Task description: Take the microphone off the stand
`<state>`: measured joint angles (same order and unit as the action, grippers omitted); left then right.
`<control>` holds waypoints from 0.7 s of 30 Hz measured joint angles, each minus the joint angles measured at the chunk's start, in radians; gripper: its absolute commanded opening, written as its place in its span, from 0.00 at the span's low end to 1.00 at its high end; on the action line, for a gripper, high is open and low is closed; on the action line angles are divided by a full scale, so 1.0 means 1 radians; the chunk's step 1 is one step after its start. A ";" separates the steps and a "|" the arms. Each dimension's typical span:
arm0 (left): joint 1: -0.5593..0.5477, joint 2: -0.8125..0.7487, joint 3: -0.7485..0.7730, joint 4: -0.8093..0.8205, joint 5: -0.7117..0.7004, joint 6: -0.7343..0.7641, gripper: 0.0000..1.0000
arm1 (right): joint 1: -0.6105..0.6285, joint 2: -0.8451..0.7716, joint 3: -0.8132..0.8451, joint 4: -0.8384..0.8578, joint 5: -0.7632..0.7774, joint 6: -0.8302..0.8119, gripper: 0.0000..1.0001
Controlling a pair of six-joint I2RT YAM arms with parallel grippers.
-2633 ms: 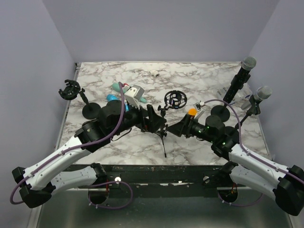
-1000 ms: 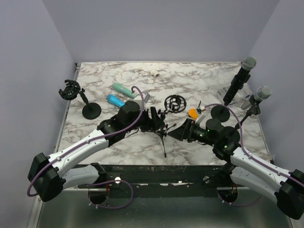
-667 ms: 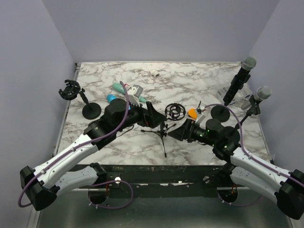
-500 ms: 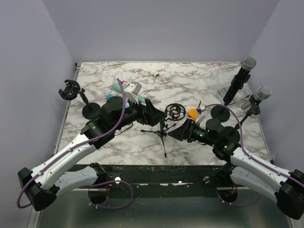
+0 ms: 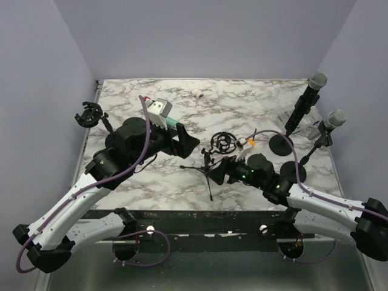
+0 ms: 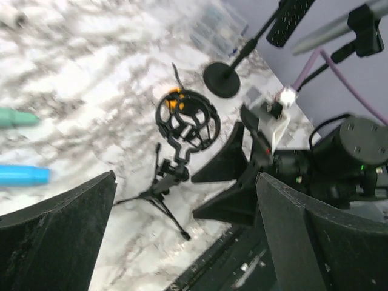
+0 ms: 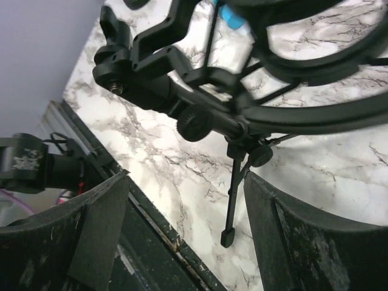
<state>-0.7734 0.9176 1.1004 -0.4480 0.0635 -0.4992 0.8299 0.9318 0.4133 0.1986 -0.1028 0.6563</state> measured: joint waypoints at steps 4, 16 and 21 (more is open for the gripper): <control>0.009 -0.006 0.119 -0.058 -0.075 0.092 0.98 | 0.161 0.108 0.043 0.000 0.206 -0.044 0.74; 0.039 -0.156 0.014 0.017 -0.262 0.294 0.99 | 0.389 0.388 0.084 -0.059 0.636 -0.054 0.36; 0.058 -0.192 -0.032 0.019 -0.262 0.294 0.99 | 0.400 0.456 0.084 0.001 0.691 -0.032 0.20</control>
<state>-0.7151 0.7261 1.0687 -0.4286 -0.1982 -0.2054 1.2297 1.3876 0.4969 0.1997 0.5884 0.6243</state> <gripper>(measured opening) 0.979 0.311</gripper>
